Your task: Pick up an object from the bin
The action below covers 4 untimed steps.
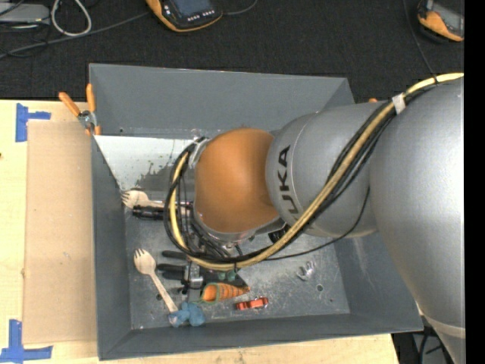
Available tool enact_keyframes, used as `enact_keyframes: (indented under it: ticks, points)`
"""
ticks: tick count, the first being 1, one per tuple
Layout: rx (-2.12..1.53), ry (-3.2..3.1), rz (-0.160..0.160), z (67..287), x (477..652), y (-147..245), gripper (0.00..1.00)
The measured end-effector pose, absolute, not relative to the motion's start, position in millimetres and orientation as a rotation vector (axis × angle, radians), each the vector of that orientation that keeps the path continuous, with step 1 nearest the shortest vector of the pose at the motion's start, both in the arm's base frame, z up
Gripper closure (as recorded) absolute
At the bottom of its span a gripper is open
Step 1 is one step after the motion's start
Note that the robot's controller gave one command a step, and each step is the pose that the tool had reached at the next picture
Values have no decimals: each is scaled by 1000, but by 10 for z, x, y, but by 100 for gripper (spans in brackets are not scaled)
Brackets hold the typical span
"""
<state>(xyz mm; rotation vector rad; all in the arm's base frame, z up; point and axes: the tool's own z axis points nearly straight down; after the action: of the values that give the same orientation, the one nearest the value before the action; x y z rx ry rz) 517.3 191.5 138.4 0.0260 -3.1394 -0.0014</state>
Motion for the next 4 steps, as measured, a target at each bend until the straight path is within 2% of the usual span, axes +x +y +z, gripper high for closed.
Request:
enact_keyframes:
  ticks: [1, 2, 3, 4]
  points:
    - [-209, -3134, -2, 745, 5295, 1737, 0]
    - [44, -3145, -10, 1081, 5180, 1893, 100]
    - [43, -3143, -9, 1072, 5177, 1887, 100]
    - [21, -3137, -6, 1652, 5134, 1913, 100]
